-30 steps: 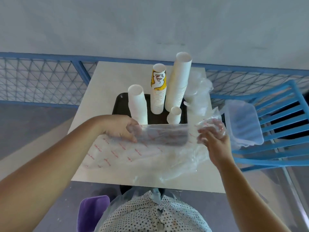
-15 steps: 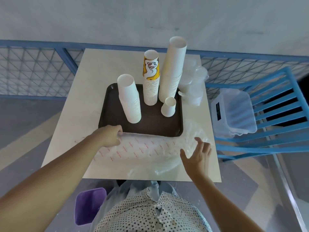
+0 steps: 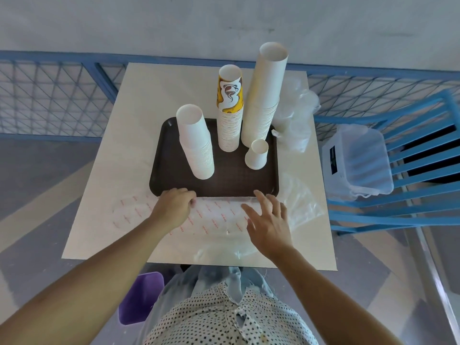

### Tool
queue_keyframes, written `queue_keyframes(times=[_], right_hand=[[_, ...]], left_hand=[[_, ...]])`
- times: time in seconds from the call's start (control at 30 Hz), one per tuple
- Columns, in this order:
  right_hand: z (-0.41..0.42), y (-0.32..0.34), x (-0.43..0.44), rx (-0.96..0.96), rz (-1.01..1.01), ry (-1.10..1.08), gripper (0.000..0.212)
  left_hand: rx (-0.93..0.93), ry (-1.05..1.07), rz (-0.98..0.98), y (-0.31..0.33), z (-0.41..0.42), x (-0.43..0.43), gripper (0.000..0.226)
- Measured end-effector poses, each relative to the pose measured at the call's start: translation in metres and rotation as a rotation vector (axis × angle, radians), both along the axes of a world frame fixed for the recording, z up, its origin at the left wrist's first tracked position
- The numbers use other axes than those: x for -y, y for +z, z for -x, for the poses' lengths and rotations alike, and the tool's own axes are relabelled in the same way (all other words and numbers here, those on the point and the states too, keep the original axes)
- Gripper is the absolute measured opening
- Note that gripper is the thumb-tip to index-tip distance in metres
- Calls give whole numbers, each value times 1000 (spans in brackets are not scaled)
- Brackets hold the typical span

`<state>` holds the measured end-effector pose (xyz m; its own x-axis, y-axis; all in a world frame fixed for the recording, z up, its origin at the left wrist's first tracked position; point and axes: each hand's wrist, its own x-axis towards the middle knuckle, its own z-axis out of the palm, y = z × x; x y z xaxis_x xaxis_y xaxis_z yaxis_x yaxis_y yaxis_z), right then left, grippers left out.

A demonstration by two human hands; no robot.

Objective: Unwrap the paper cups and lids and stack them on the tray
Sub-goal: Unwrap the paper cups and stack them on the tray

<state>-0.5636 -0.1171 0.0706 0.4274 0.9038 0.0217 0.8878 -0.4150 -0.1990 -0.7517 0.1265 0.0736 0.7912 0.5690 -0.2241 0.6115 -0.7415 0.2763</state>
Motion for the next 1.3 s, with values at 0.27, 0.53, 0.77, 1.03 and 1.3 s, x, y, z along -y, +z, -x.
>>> queue_keyframes(times=[0.27,0.53,0.77,1.03,1.3], right_hand=[[8,-26,5,-56,188,84,54],[8,-61,18,-193,249,129,60],[7,-67,23,-147,291,137,63],[1,-66,26,-117,301,175,61],[-2,-64,24,-134,307,193,60]], left_hand=[[-147,3,-30,-8,-5,15,16],[101,-214,-94,-23,-18,84,49],[-87,-219,-47,-75,-17,118,72],[-61,37,-98,-84,41,82,72],[-113,299,-106,-74,102,39,75]])
